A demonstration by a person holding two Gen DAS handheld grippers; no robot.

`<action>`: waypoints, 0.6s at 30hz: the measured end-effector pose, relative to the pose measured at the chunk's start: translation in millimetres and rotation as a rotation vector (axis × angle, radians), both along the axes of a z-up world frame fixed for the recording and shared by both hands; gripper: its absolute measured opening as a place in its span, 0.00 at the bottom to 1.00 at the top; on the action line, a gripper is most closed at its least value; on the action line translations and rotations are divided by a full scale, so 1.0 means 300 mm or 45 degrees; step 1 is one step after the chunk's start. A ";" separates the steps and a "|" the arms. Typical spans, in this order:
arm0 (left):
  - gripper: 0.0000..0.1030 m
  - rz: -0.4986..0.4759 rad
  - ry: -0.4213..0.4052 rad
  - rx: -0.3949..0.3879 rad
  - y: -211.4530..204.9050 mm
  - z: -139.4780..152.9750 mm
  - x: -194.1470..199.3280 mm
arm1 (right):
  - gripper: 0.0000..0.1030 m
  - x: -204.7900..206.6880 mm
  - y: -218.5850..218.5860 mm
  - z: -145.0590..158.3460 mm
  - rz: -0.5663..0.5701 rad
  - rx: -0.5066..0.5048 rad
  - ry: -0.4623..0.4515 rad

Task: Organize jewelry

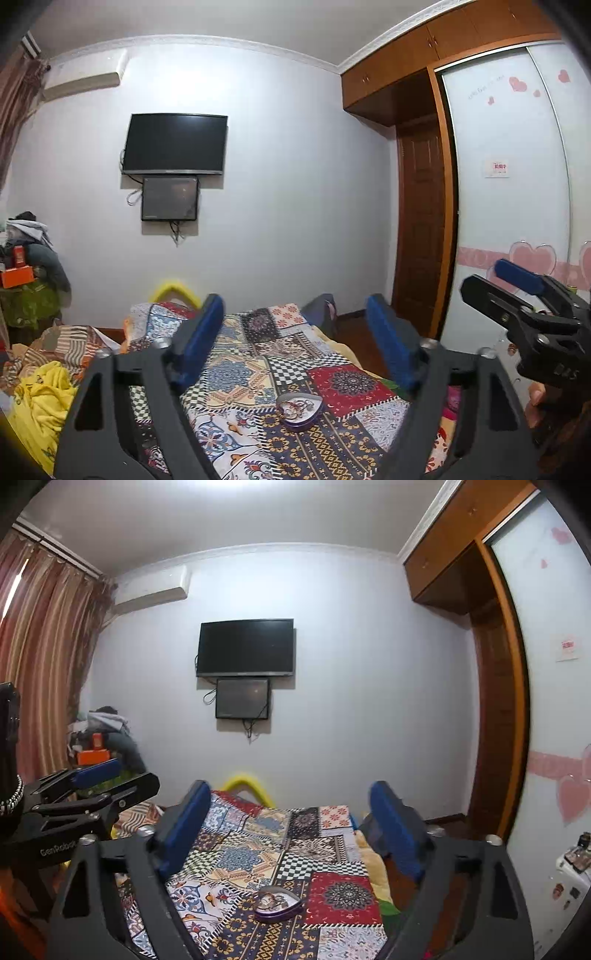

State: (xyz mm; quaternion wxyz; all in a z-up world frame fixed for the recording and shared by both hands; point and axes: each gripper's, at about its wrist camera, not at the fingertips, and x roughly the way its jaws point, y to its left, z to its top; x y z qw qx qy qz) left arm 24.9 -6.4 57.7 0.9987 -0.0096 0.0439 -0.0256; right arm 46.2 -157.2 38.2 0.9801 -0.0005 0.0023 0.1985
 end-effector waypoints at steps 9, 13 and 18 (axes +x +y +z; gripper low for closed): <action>0.98 0.036 -0.023 -0.007 -0.009 -0.014 -0.057 | 1.00 -0.031 -0.014 -0.007 -0.032 0.007 0.021; 0.99 0.039 -0.022 -0.006 -0.007 -0.018 -0.066 | 1.00 -0.039 -0.027 -0.016 -0.045 0.001 0.032; 0.99 0.043 -0.022 -0.001 -0.009 -0.023 -0.087 | 1.00 -0.043 -0.029 -0.023 -0.042 0.005 0.054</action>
